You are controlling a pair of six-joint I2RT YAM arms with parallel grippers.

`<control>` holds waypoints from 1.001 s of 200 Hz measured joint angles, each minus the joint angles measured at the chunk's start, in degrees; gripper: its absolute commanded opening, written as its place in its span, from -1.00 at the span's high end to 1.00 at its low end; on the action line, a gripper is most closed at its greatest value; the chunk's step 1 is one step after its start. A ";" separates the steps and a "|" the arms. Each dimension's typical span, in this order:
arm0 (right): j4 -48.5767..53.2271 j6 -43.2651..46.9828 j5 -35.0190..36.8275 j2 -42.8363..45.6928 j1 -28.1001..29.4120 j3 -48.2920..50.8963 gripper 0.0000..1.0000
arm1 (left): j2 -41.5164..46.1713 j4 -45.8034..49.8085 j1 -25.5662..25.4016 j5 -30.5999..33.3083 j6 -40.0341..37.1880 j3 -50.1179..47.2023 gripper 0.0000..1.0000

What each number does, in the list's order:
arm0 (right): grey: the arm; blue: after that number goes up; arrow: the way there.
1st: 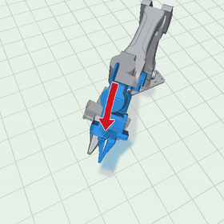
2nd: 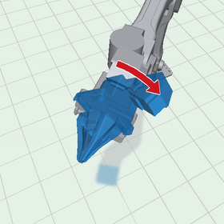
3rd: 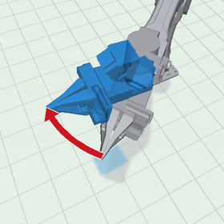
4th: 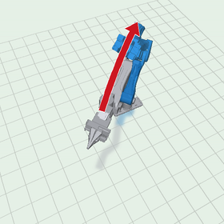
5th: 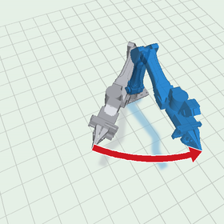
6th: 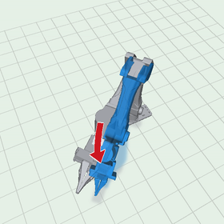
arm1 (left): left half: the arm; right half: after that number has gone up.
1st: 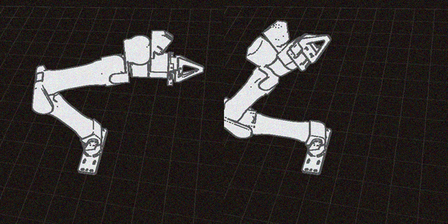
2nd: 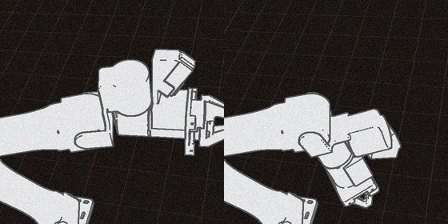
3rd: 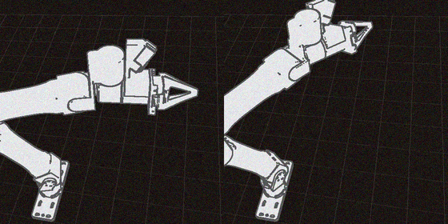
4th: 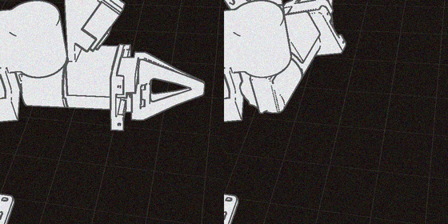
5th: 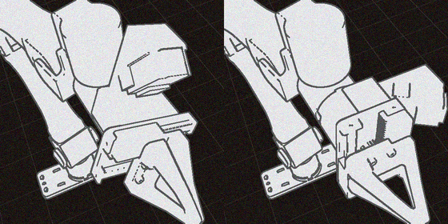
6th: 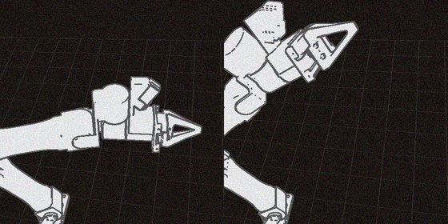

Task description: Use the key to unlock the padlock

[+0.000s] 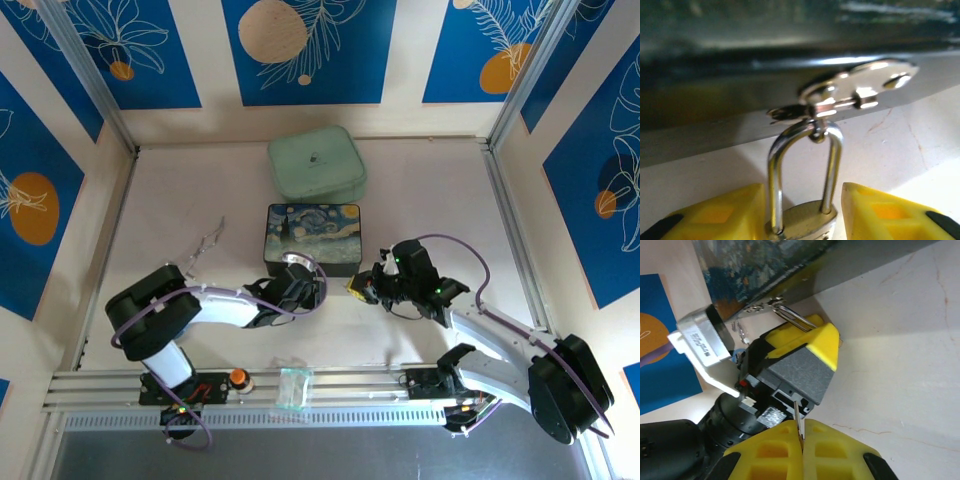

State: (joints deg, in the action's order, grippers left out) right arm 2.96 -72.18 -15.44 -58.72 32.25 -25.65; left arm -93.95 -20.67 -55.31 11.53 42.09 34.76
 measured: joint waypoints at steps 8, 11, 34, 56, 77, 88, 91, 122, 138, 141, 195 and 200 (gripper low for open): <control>-0.02 -0.04 0.09 -0.07 0.22 0.39 1.00 | -0.04 -0.35 -0.15 -0.26 0.15 -0.02 0.28; -0.04 -0.04 0.20 -0.15 0.35 0.57 1.00 | -0.04 -0.46 -0.24 -0.42 0.28 -0.02 0.32; -0.61 -0.02 0.44 -1.70 1.03 1.33 1.00 | -0.09 -1.86 -0.63 -0.85 1.29 -0.07 0.41; -1.77 -0.04 0.66 -3.52 1.16 2.25 1.00 | -0.09 -2.62 -0.85 -0.98 1.55 -0.46 0.50; -2.54 -0.04 0.87 -5.31 1.18 2.99 1.00 | -0.09 -2.69 -0.92 -0.94 2.43 -0.50 0.51; -3.04 -0.04 1.03 -6.14 1.33 3.13 1.00 | -0.11 -2.69 -1.05 -0.61 2.86 -0.50 0.50; -3.32 -0.04 1.07 -6.36 1.38 3.19 1.00 | -0.15 -2.71 -1.09 -0.52 2.89 -0.50 0.49; -5.81 -0.11 1.53 -7.76 1.77 4.20 1.00 | -1.03 -3.85 -1.75 1.01 4.59 -0.50 0.43; -6.84 -0.26 1.92 -8.39 1.86 4.85 1.00 | -1.57 -4.59 -2.45 2.27 5.51 -0.50 0.50; -6.88 -0.26 1.92 -8.52 1.92 4.92 1.00 | -1.68 -4.70 -2.58 2.43 5.51 -0.48 0.51; -10.38 -0.76 3.15 -9.42 2.34 6.32 1.00 | -2.14 -6.10 -3.69 3.93 9.97 -0.20 0.83; -11.13 -0.92 3.26 -9.42 2.34 6.71 1.00 | -2.12 -6.43 -3.72 3.89 10.56 -0.39 0.84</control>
State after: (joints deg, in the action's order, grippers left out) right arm -8.16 -73.10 -12.19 -68.14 34.59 -18.94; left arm -96.07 -27.09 -59.02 15.42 52.64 34.37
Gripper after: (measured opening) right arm 0.041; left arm 0.130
